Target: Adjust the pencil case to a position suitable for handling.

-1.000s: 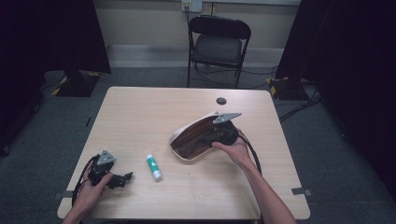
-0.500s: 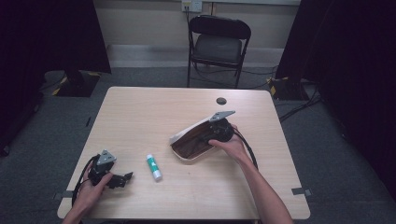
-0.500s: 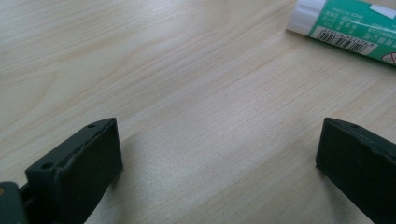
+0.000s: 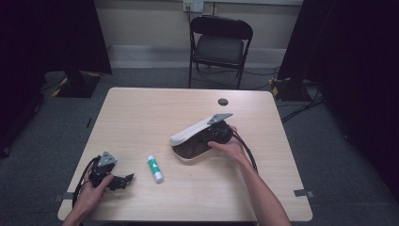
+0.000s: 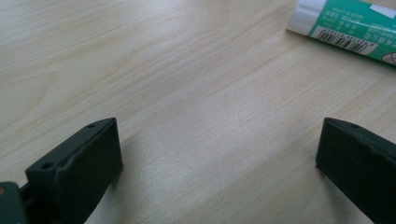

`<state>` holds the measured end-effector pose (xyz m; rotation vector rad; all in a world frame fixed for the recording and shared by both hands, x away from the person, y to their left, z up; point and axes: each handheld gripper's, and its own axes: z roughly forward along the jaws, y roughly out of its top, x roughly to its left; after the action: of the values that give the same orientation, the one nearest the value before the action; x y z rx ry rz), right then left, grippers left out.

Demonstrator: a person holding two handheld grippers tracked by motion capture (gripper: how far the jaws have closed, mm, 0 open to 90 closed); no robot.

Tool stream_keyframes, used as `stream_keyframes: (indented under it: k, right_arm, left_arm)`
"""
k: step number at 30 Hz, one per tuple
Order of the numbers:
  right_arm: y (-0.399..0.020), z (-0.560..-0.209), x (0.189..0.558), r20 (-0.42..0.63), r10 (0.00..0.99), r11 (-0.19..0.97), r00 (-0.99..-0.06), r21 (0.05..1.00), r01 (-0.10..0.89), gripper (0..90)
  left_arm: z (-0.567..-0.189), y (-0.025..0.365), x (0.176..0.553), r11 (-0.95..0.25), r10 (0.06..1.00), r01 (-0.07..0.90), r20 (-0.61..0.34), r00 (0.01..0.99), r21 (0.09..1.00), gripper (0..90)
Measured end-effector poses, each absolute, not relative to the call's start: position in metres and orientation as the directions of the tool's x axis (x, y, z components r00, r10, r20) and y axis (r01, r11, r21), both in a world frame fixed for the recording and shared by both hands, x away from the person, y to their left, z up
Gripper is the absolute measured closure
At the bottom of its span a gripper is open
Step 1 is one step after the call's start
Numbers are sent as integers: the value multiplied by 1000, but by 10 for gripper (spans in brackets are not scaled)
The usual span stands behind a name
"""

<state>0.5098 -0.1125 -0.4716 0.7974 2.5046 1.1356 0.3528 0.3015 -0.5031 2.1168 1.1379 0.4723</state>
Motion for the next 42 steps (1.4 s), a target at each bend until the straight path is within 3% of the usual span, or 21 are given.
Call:
stream_keyframes:
  k: [5,14,21,30,35,42]
  right_arm:
    - [-118,-469,507,-14,571,546,-821,753,367,469]
    - [-125,-464,494,17,535,563,-844,738,372,533]
    - [-135,-460,477,31,506,569,-862,739,361,721]
    - [-139,-457,464,66,461,577,-885,735,355,869]
    - [-141,-457,458,101,446,565,-889,739,367,876]
    - [-136,-462,458,78,440,576,-895,740,348,684]
  left_arm:
    - [-503,301,353,-388,834,587,-1,552,710,0]
    - [-504,301,352,-383,834,586,-5,551,714,1]
    - [-504,301,352,-383,834,586,-5,551,714,0]
    - [-504,301,352,-383,834,586,-4,551,714,0]
    - [-503,301,352,-384,834,586,-4,551,714,0]
    - [-504,301,352,-383,834,586,-4,551,714,0]
